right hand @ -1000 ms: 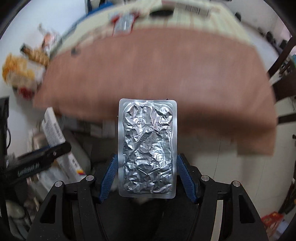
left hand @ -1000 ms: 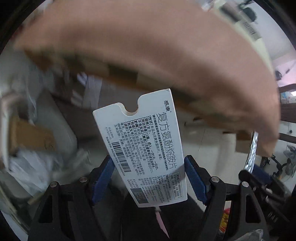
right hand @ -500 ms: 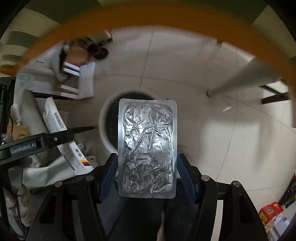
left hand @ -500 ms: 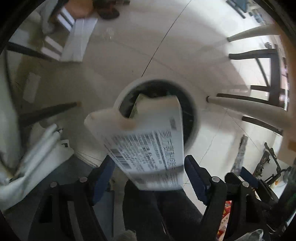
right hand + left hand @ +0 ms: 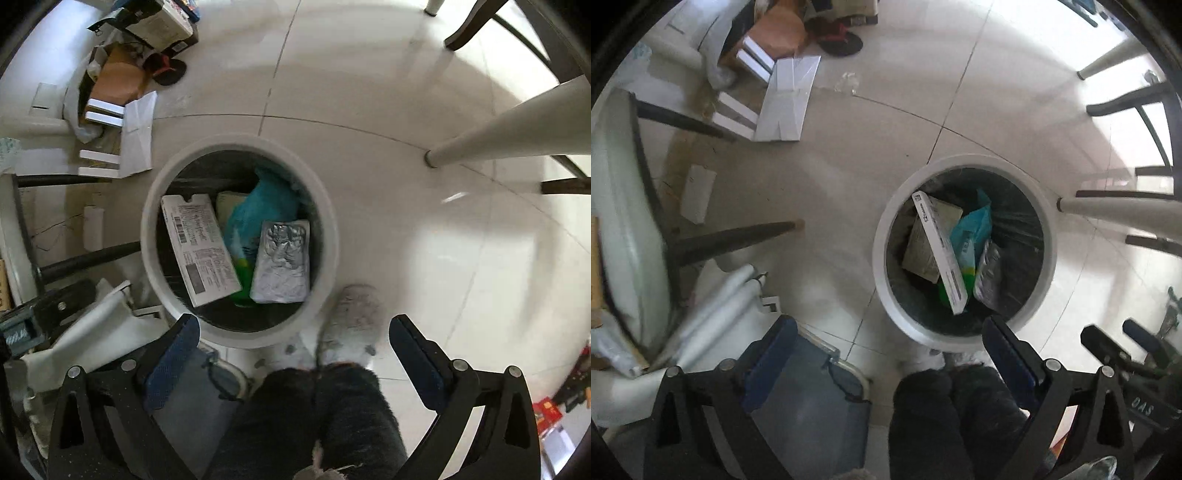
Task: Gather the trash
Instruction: 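Carry card and blister pack over the bin and release both, then grasp the red-white snack bag with left tool while right tool grasps long white box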
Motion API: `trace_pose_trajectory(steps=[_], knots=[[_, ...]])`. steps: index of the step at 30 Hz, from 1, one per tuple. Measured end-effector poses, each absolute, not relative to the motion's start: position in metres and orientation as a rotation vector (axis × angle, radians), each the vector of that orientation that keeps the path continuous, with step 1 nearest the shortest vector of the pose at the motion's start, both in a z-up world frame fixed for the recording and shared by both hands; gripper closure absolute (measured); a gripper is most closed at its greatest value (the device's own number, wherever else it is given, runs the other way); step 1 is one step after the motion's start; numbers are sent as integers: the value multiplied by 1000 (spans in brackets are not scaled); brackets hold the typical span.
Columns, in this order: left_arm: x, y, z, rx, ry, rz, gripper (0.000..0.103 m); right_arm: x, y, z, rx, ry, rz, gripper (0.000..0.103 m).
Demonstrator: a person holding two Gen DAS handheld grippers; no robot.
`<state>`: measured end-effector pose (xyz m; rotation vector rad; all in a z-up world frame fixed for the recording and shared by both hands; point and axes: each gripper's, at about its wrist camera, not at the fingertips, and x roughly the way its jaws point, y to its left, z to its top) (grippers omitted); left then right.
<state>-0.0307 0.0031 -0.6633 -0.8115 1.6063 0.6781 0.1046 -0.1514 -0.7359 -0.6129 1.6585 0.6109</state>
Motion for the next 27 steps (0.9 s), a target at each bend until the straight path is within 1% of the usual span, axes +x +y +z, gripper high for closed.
trace_pose_trajectory(steps=[4,8,15,27], knots=[[-32,-7,-635,-797,1600,678,1,106,-151,-712,-656,1631,592,0],[-34,-18,-601,-788,1590,684,1,103,-155,-676,-673,1616,586,0],[-45,-33,-530,-783,1562,688,1,91,-162,-594,-683,1577,610,0],[-64,-52,-392,-769,1490,688,1,76,-179,-430,-659,1543,688,0]])
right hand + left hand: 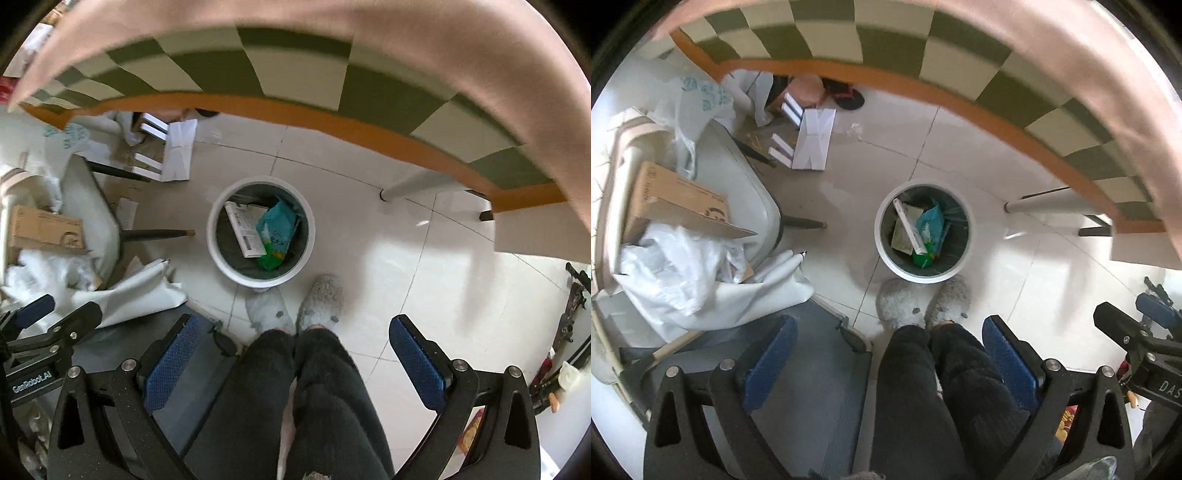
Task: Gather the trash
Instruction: 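Grasp the red-white snack bag with left tool while right tool grasps long white box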
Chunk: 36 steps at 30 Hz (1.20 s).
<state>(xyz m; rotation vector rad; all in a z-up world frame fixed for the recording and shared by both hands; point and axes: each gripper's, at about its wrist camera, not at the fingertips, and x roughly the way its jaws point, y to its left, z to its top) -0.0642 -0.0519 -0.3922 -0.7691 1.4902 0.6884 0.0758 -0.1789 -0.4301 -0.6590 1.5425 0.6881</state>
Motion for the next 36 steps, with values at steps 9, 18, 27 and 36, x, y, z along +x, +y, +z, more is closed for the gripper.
trace_pose_trajectory(steps=[9,18,27,36], knots=[[-50,-41,-305,-744,1396,703,1,74,-170,-313,-550,1481,762,0],[47,19,-216,-578,1219,781,1,151,-130,-198,-378,1314,790,0],[223,102,-216,-421,1215,791,1,322,-83,-169,-391,1251,713,0],[361,179,-303,-391,1386,672,2,522,9,-228,-501,1307,638,0]])
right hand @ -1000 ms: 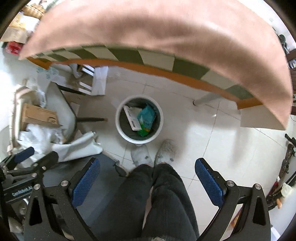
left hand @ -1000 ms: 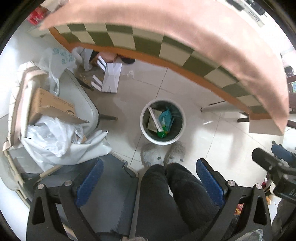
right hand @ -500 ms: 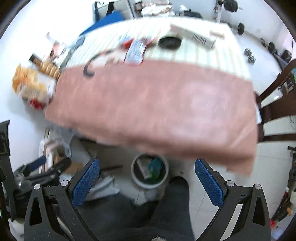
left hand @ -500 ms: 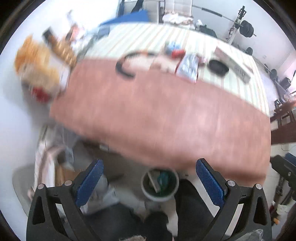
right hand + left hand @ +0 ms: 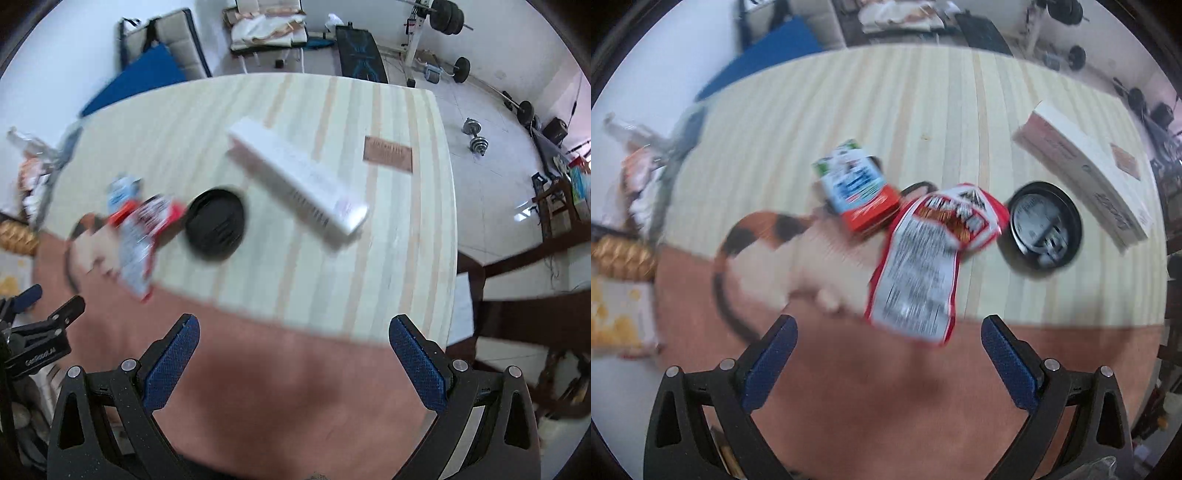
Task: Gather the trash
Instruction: 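Grasp the red-white snack bag with left tool while right tool grasps long white box, then lift the snack bag and white box off the table toward the bin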
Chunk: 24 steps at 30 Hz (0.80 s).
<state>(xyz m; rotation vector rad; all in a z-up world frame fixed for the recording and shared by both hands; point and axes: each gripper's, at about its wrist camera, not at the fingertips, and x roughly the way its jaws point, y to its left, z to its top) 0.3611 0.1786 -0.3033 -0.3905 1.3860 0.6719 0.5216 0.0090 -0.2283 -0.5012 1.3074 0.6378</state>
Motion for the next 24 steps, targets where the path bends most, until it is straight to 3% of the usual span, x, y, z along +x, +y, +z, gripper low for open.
trace_pose_trajectory(steps=[10,12,13,14,16,17,20,24], knots=[[413,204,-356,-403,1478,566,4,597,95,-308,-676,1348,664,0],[418,201,-360,-391,1493,543,13,601,110,-319,-718,1338,684,11],[420,199,-363,-379,1503,540,27,603,114,-324,-732,1339,685,26],[422,198,-365,-367,1516,536,28,604,117,-327,-743,1338,683,41],[424,195,-368,-354,1522,534,34,606,118,-327,-731,1324,685,47],[424,195,-368,-357,1524,541,45,607,117,-327,-717,1333,687,51],[414,196,-368,-432,1509,558,46,609,104,-328,-663,1385,674,59],[386,184,-364,-526,1505,628,46,602,73,-330,-584,1455,643,60]])
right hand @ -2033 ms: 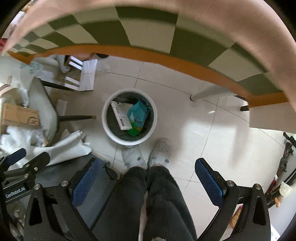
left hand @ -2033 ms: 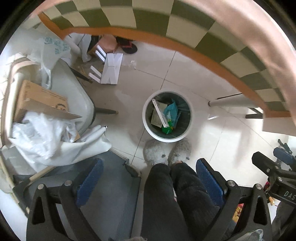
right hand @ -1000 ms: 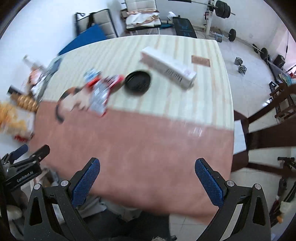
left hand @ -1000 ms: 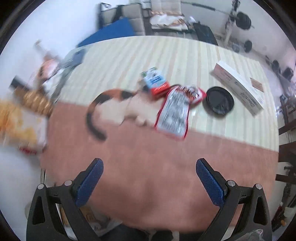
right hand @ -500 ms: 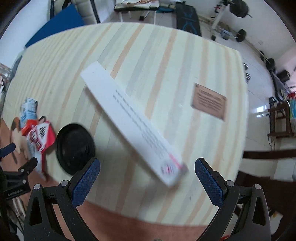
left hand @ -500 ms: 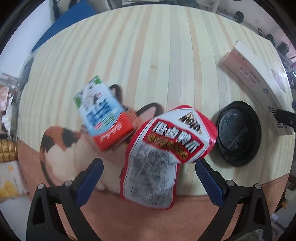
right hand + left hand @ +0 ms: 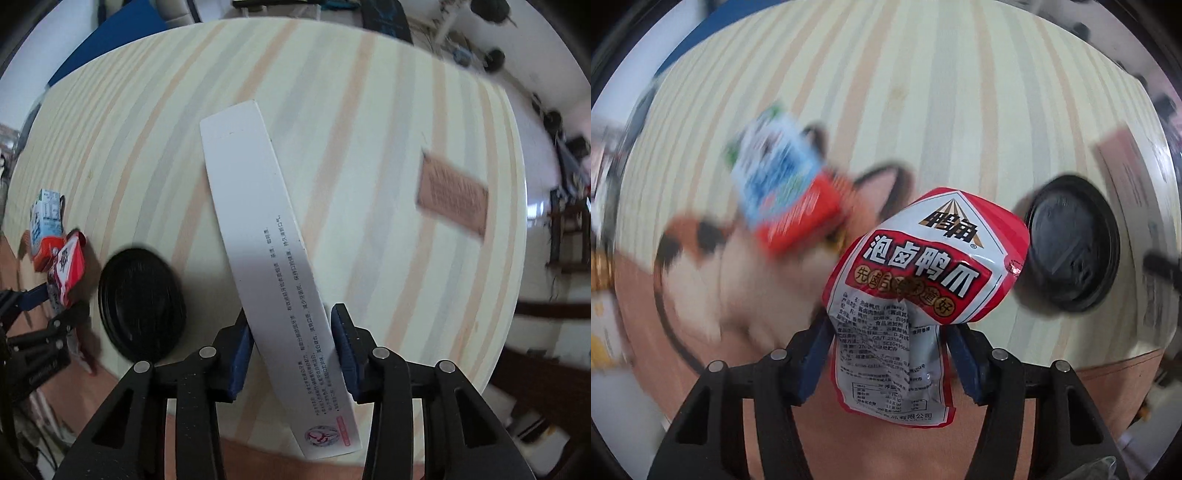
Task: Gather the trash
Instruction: 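Lift the snack bag and white box off the table toward the bin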
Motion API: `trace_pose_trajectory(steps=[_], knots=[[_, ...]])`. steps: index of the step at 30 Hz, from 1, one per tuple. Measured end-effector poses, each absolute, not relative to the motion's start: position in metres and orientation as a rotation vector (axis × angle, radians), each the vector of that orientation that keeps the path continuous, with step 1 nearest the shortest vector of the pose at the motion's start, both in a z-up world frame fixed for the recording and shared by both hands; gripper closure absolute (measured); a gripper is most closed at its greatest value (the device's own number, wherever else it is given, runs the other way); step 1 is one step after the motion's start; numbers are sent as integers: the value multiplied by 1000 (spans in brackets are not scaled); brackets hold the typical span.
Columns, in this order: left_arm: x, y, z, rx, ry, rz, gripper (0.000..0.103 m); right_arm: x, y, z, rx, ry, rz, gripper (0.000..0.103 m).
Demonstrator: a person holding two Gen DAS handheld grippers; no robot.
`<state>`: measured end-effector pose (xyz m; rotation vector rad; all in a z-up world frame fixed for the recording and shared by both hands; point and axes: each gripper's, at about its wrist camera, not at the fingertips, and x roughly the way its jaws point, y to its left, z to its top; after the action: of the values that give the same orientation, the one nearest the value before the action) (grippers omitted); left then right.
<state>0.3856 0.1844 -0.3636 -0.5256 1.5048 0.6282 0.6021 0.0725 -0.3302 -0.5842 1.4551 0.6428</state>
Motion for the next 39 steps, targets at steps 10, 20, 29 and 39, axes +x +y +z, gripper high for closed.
trace_pose_trajectory(steps=[10,20,29,39], knots=[[318,133,-377,-697,1505,694,42,537,2,-345,-542,1592,627,61],[309,142,-370,-666,1449,701,45,530,37,-343,-631,1489,634,60],[311,135,-337,-640,1410,691,46,495,70,-359,-672,1479,647,66],[282,135,-271,-627,1279,683,46,461,62,-317,-579,1429,726,66]])
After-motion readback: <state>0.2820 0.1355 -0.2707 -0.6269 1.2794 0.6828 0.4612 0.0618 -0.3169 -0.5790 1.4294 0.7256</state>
